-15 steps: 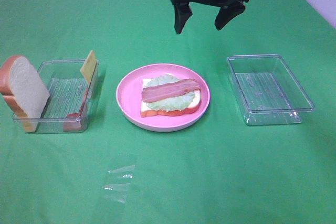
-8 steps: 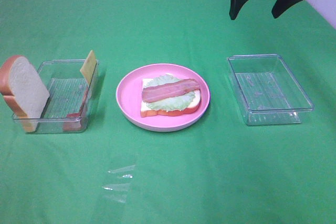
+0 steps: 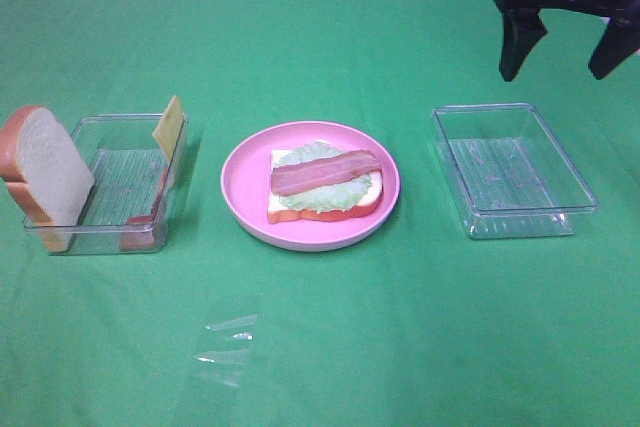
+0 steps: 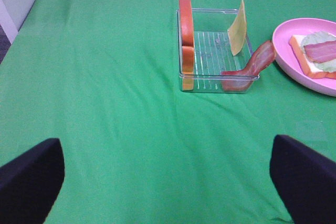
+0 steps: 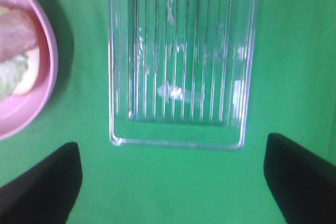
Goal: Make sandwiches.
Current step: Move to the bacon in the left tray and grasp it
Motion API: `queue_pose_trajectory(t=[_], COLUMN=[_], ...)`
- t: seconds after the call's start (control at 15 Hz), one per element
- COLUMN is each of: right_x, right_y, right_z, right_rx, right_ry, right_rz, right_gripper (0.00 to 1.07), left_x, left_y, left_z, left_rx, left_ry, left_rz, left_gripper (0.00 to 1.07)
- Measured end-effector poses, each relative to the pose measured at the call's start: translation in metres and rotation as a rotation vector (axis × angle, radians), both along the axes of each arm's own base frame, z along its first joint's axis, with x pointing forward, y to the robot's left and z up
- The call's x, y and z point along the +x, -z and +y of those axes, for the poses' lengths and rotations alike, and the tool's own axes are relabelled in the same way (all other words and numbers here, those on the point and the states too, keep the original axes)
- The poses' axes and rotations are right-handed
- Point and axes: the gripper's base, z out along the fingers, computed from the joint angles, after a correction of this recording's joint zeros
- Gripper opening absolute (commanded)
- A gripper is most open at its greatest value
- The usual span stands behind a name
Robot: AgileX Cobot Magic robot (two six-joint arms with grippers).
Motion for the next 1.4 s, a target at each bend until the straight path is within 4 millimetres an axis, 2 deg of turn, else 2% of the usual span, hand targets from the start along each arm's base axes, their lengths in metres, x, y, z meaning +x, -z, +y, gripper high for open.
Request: queue_pose_trajectory(t=[0.07,0.27,0.33,0.4,0.47,0.53,0.67,0.8,1.07,1.27,1.4], right_x=[-0.024,-0.112,-0.131,-0.16,-0.189,-0.237,-0.28,-0.31,-0.357,-0.383,-0.388], right_y=[-0.008,-0.037,-0.043,-0.052,-0.057,-0.06,-0.056,-0.043,-0.016,0.006,0.022], right_z=[-0.003,-0.013,-0.015,-0.018,-0.021,-0.027,-0.032,-0.036,-0.042,-0.045,-0.045], right_rx=[0.0,0.008,0.011,0.018,0.025,0.037,0.049,0.056,0.074,0.082,0.084], right_ry=[0.007,0.026,0.029,0.033,0.038,0.04,0.041,0.041,0.03,0.018,0.018], right_rz=[0.006,-0.037,-0.061,-0.108,-0.153,-0.241,-0.374,-0.482,-0.656,-0.774,-0.788], right_gripper=[0.89,0.89,0.89,0.89,0.89,0.89,0.89,0.89,0.89,0.89,0.89], left_x=[0.0,0.0,0.0,0.0,0.0,0.0,0.0,0.0,0.0,0.0,0.0], left_y=[0.0,0.0,0.0,0.0,0.0,0.0,0.0,0.0,0.0,0.0,0.0], left_z=[0.0,0.0,0.0,0.0,0.0,0.0,0.0,0.0,0.0,0.0,0.0], left_rx=[0.0,0.0,0.0,0.0,0.0,0.0,0.0,0.0,0.0,0.0,0.0], left_ry=[0.0,0.0,0.0,0.0,0.0,0.0,0.0,0.0,0.0,0.0,0.0], left_rz=[0.0,0.0,0.0,0.0,0.0,0.0,0.0,0.0,0.0,0.0,0.0], left_gripper=[0.98,0.98,0.98,0.98,0.98,0.98,0.98,0.98,0.98,0.98,0.98])
